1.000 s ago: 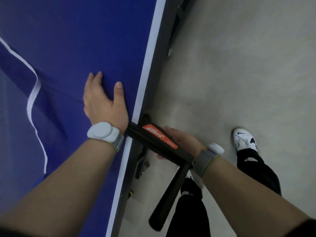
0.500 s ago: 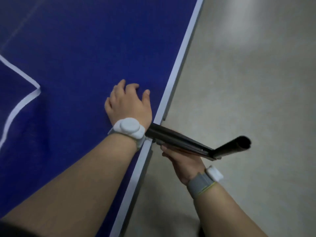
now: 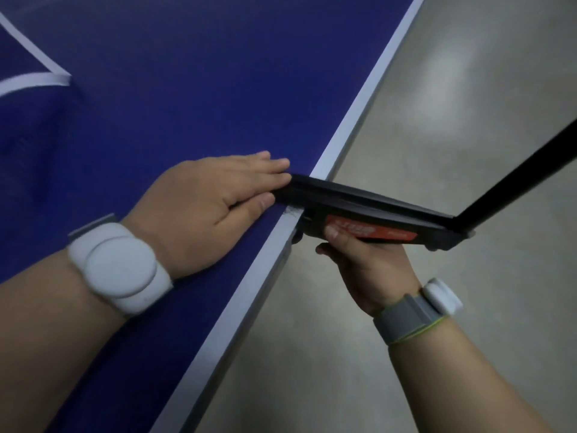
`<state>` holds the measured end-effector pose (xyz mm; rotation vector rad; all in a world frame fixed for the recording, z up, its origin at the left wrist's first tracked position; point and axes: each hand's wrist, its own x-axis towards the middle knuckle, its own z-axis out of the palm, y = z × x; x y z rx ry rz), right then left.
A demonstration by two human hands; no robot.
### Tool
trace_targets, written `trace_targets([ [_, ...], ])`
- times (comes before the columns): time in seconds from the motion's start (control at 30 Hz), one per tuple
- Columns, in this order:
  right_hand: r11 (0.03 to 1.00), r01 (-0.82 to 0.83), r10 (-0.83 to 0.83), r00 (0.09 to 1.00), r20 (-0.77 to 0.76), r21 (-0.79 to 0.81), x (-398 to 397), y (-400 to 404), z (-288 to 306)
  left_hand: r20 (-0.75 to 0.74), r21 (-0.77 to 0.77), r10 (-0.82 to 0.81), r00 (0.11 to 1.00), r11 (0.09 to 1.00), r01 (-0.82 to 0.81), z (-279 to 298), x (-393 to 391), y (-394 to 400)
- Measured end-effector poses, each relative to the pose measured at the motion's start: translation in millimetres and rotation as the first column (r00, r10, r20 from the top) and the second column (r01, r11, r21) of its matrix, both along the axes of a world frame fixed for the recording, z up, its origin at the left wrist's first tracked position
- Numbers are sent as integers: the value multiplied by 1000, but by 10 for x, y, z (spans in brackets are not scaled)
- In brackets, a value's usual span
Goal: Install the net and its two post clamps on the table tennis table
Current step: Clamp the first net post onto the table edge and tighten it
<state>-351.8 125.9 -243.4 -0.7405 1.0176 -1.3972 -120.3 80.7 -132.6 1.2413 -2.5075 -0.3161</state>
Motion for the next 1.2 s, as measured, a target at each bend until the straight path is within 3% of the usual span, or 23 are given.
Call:
trace_targets([
  [0.4,973,40,-85,979,-187,-228,65,68,-306,107,-99,53,993,994,-43,107,-24,83],
  [0.53,968,-6,16,999,37,-250,321,16,-703,129,-117,93,987,990,-77,120,-47,150],
  [0.7,962,91,-35,976,214,-257,593,-163,-894,234,-188,139,962,978,-95,151,-157,272],
  [0.87,987,40,50,840,541,-153,667,-213,-901,224,-123,134,965,987,-108,156,-205,352],
  [1.2,985,-103,170,728,665,-139,611,-81,-893,154,-24,112,982,994,-109,213,-261,405],
])
